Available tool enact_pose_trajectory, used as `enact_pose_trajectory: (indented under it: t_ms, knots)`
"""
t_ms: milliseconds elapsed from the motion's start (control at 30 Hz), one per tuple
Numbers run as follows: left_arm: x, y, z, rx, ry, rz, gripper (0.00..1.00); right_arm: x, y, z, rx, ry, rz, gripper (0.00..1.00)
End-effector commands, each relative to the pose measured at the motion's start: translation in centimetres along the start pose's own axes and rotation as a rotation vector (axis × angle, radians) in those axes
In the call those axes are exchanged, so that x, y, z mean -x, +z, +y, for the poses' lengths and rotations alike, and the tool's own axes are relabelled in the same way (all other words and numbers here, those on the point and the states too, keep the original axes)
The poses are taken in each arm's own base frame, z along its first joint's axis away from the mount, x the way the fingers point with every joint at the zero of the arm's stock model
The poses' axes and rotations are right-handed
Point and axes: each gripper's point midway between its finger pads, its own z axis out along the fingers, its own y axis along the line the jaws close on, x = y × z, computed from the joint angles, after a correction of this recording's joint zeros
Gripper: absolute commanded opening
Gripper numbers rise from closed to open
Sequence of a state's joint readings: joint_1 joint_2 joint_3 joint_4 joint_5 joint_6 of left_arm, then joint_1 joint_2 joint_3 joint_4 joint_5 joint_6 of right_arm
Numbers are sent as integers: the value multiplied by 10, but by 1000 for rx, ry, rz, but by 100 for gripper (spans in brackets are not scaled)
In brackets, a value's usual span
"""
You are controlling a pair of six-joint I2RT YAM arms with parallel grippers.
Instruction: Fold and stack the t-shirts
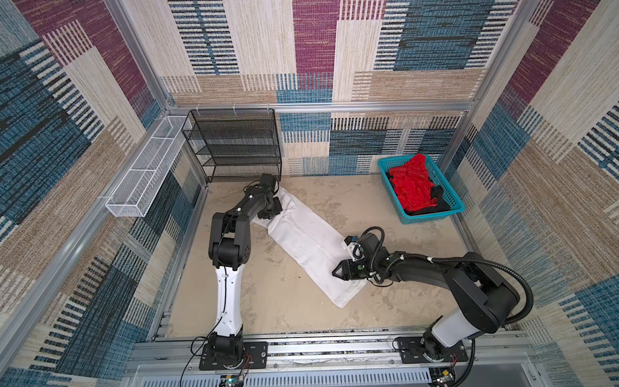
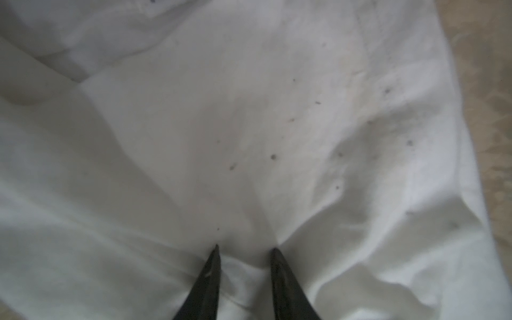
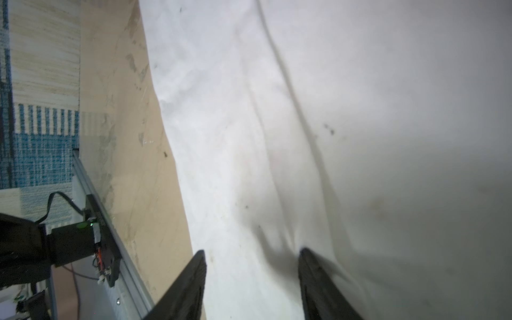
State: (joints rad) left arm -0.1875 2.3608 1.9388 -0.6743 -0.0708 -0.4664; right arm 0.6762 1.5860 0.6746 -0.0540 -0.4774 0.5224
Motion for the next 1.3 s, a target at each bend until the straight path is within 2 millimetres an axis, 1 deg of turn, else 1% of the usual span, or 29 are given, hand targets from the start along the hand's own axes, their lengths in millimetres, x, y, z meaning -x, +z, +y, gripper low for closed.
enact_pose_trajectory:
  t_ms: [0,67,167,267,333,433,533,600,667,733,800,833,900,967,1033,1133,1200,1267]
  knots:
    - [-47,12,-4,58,120,201,32,-44,12,6,-28,105,165,56]
    - [-42,14,-18,63,168,187,32,-52,20,23,6,84,195,56]
    - [-37,19,-37,65,230,179,33,-59,34,49,65,61,227,56]
    - [-29,25,-50,66,266,164,33,-63,46,66,90,38,249,56]
    - [-21,28,-56,50,277,141,34,-63,52,75,108,28,255,56]
    - [-10,34,-72,-14,287,100,37,-61,60,83,118,11,262,55]
    - [-4,40,-91,-107,287,69,40,-57,61,87,118,1,249,56]
    - [5,41,-105,-178,274,39,42,-54,59,92,136,-8,240,56]
    - [16,38,-120,-245,262,-7,43,-53,56,97,149,-23,241,56]
    - [34,27,-129,-279,255,-71,44,-47,53,98,125,-44,230,56]
    - [48,11,-138,-312,266,-128,44,-40,45,103,114,-65,204,56]
    - [54,0,-142,-334,275,-148,44,-34,40,106,107,-73,179,57]
    - [57,-20,-144,-346,285,-159,44,-21,30,111,92,-83,126,58]
    - [52,-35,-140,-331,295,-145,44,-7,19,112,68,-80,71,59]
    - [39,-45,-134,-321,300,-108,44,8,8,108,46,-67,13,59]
    - [5,-61,-114,-263,299,-11,43,27,-8,93,-5,-44,-57,59]
    - [-24,-72,-100,-240,304,38,43,37,-15,82,-47,-44,-84,58]
    - [-55,-85,-88,-235,303,61,43,45,-19,72,-68,-45,-100,58]
